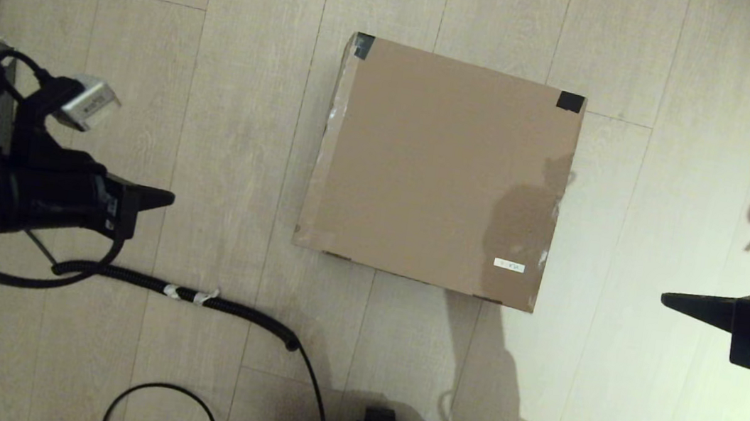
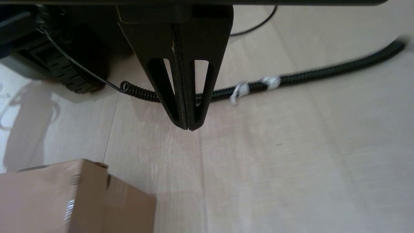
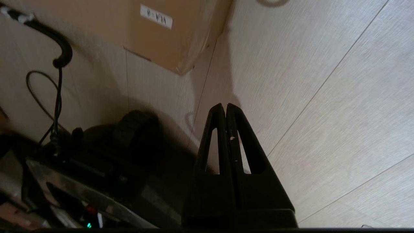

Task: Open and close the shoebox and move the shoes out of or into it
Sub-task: Open the shoe box

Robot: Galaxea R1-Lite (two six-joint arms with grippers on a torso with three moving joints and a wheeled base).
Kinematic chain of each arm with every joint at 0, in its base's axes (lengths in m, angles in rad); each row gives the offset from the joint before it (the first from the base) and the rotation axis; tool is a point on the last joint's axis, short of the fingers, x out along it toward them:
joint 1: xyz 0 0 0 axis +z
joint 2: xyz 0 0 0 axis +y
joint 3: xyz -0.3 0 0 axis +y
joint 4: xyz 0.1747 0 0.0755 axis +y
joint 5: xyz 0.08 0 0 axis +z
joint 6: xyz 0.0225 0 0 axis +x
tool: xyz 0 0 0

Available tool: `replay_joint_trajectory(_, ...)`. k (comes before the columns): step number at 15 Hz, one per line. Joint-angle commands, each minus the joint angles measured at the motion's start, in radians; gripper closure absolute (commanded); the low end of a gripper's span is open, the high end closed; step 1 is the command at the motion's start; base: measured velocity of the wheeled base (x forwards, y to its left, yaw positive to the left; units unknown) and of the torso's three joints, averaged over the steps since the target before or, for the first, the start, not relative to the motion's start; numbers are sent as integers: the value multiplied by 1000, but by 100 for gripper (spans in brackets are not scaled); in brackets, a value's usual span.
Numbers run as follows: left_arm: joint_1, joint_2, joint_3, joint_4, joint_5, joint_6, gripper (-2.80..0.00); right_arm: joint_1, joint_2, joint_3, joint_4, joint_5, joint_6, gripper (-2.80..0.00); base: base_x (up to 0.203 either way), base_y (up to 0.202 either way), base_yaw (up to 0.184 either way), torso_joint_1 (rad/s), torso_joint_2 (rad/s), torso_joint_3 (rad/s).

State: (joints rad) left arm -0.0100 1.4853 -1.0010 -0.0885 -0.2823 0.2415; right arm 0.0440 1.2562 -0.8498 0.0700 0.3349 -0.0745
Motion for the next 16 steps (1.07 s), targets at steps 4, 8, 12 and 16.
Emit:
replay_joint_trajectory(4, 6, 283, -28, -233, -92, 49, 0, -1, 112, 20, -77, 79, 38, 0, 0, 0, 0, 0, 0, 0)
replay_joint_trajectory(8, 45, 360, -89, -273, -238, 50, 0, -5, 189, 116, -345, 194, 94, 0, 0, 0, 0, 0, 0, 0)
replay_joint_trajectory(12, 107, 470, -212, -276, -343, 60, 0, -56, 276, 197, -458, 342, -20, 0, 0, 0, 0, 0, 0, 0)
replay_joint_trajectory(16, 99, 536, -280, -289, -399, 68, 0, -113, 365, 206, -475, 430, -172, 0, 0, 0, 0, 0, 0, 0)
